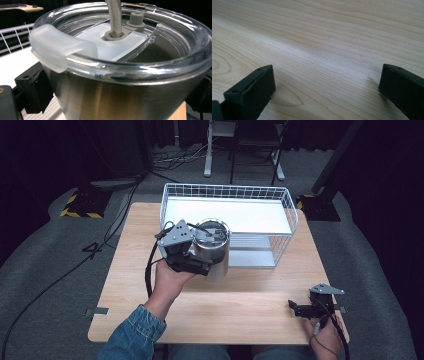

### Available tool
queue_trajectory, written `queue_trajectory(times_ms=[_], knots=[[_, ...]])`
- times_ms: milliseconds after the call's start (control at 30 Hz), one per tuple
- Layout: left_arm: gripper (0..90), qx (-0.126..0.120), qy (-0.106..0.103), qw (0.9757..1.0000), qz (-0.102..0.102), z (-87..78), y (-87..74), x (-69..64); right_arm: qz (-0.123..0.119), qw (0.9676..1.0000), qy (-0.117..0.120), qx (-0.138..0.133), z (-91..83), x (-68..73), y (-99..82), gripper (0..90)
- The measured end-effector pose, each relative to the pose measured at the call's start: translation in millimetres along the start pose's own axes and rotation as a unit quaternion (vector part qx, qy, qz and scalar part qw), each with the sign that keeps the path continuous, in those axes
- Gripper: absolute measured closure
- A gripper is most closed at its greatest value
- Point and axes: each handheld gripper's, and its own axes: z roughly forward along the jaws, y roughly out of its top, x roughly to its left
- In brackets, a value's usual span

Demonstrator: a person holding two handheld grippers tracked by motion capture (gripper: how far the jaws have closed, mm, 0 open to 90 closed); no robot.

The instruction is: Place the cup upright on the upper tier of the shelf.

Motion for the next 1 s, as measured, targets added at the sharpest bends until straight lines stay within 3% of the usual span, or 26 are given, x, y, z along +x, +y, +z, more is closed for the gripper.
queue_trajectory(times_ms=[500, 1000], knots=[[3.9, -0.014, 0.012, 0.9998, 0.004, -0.8, 44.4, 21.9, 0.002, 1.0000, -0.002, 0.000, 0.2, 0.4, 0.2, 0.5], [3.8, -0.023, 0.031, 0.9992, 0.002, 14.5, 80.2, 52.1, 0.002, 1.0000, -0.002, 0.000, 0.2, 0.4, 0.2, 0.5]])
